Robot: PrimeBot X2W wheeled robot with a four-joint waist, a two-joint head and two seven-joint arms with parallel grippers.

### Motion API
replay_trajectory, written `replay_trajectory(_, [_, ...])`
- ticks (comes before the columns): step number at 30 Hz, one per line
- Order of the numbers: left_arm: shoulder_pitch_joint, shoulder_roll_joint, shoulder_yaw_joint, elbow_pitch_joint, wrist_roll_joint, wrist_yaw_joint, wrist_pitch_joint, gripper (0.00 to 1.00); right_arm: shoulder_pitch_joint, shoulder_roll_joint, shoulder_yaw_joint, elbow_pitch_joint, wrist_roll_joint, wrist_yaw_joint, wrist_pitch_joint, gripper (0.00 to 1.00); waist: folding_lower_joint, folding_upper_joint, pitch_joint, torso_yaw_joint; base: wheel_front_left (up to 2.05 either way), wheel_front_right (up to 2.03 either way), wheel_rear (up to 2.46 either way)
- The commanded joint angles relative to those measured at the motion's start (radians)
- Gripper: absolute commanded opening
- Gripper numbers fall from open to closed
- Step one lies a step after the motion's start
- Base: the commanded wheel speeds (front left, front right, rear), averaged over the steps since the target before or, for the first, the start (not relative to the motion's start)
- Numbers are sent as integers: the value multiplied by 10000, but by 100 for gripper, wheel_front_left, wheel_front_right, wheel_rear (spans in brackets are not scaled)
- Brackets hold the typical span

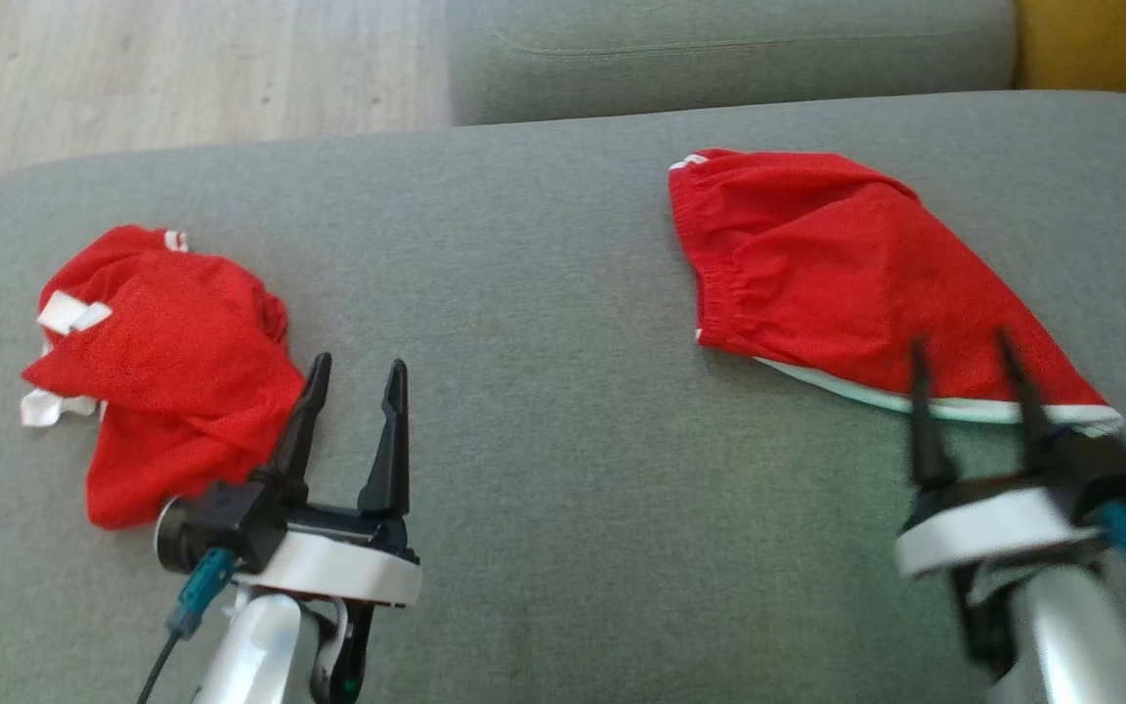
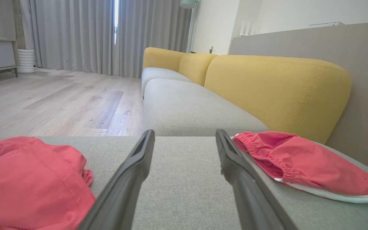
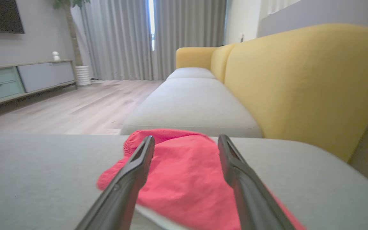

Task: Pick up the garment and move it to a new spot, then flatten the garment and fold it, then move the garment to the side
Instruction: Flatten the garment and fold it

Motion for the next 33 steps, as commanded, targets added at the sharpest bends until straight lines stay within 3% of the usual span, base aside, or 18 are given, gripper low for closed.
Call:
replay_trajectory(1, [-260,21,257,-319,-73,-29,-95,100,-18,-73,636,-314,210,-7,-180,100,0,0,31,146,0,0,0])
replay_trajectory(6, [-279,21,195,-307,-100,-34,-95,100,-33,-73,1607,89,285,-7,-221,100,0,0,199,525,0,0,0])
replay_trajectory(14, [-521,21,2,-300,-200,-39,-95,100,-1239,-185,2236,1515,-351,-7,159,100,0,0,810,1271,0,0,0])
replay_trajectory(24, [-891,20,-404,-284,-447,50,-95,100,-2764,-689,2380,4018,99,-7,789,100,0,0,1398,2077,0,0,0])
replay_trajectory(33, [-1025,20,-555,-336,-512,109,-95,100,-3686,-919,2091,5340,264,-7,627,100,0,0,1664,2310,0,0,0])
